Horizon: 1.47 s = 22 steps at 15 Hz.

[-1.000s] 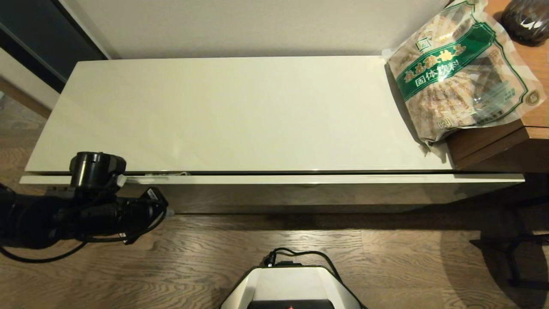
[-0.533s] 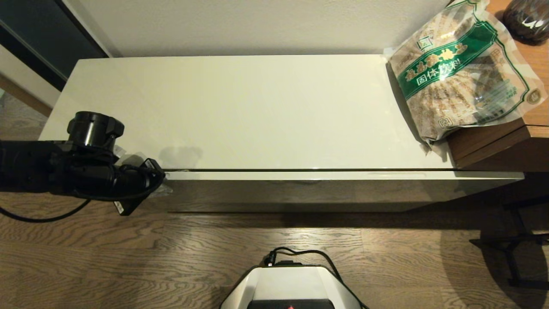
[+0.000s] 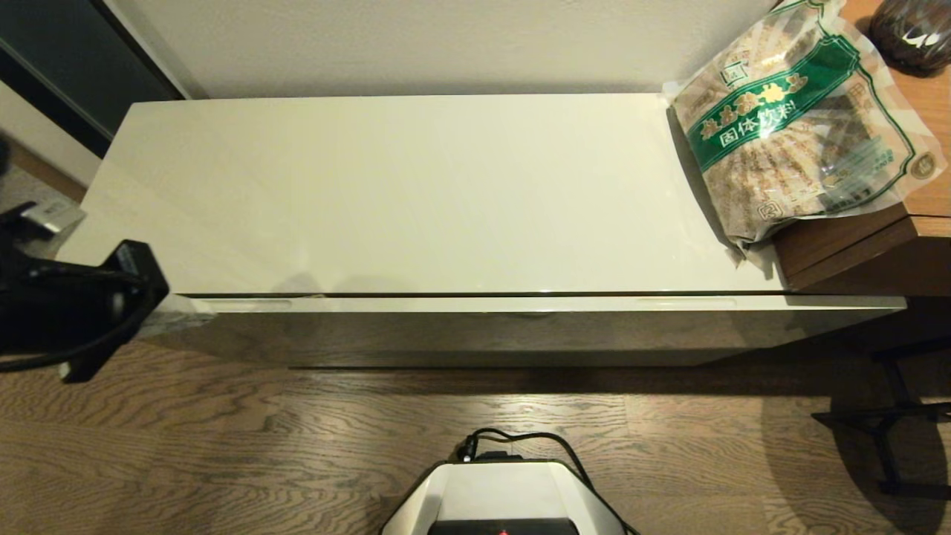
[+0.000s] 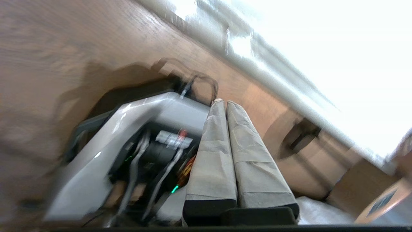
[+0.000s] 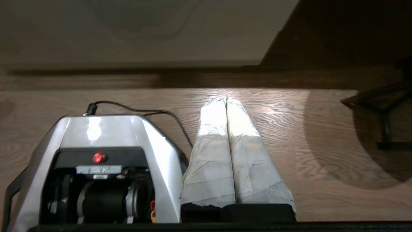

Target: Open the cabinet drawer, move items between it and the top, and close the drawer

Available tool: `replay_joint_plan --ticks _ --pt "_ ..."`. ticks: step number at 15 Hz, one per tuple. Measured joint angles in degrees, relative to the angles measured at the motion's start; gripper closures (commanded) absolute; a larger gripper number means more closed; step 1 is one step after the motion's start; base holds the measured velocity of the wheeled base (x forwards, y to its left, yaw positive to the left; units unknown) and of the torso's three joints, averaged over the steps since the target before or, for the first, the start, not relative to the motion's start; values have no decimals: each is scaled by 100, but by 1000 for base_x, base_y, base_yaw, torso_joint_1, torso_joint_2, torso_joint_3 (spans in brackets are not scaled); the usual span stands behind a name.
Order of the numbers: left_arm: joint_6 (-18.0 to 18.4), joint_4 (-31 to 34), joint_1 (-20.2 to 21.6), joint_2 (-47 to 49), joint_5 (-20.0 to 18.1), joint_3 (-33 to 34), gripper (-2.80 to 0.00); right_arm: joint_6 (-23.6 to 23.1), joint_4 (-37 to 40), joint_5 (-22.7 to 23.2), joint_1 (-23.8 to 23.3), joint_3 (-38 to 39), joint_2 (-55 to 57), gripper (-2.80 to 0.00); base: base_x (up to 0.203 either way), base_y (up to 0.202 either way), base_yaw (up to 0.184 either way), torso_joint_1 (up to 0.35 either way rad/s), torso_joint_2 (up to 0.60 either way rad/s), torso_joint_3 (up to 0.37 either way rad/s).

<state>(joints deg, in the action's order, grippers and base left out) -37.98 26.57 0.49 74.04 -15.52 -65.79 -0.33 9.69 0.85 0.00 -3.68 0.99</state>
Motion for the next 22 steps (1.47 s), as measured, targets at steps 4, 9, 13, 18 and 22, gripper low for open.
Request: replay_joint_plan --ticks 4,9,13,18,22 --pt "751 1781 17 -2042 12 -20 0 0 1 0 0 0 0 0 0 0 0 0 0 0" --pt "2011 4128 28 -4615 403 539 0 2 1 2 0 0 0 0 0 0 0 0 0 0" --pt "3064 4982 20 -6096 908 1597 0 0 0 0 0 0 -2 0 0 0 0 0 0 0" --pt "3874 3425 -27 -7222 1709 2818 0 2 0 -1 0 0 0 0 0 0 0 0 0 0" --pt "3907 1135 -35 -7386 1743 4048 0 2 4 0 0 -1 0 0 0 0 0 0 0 0"
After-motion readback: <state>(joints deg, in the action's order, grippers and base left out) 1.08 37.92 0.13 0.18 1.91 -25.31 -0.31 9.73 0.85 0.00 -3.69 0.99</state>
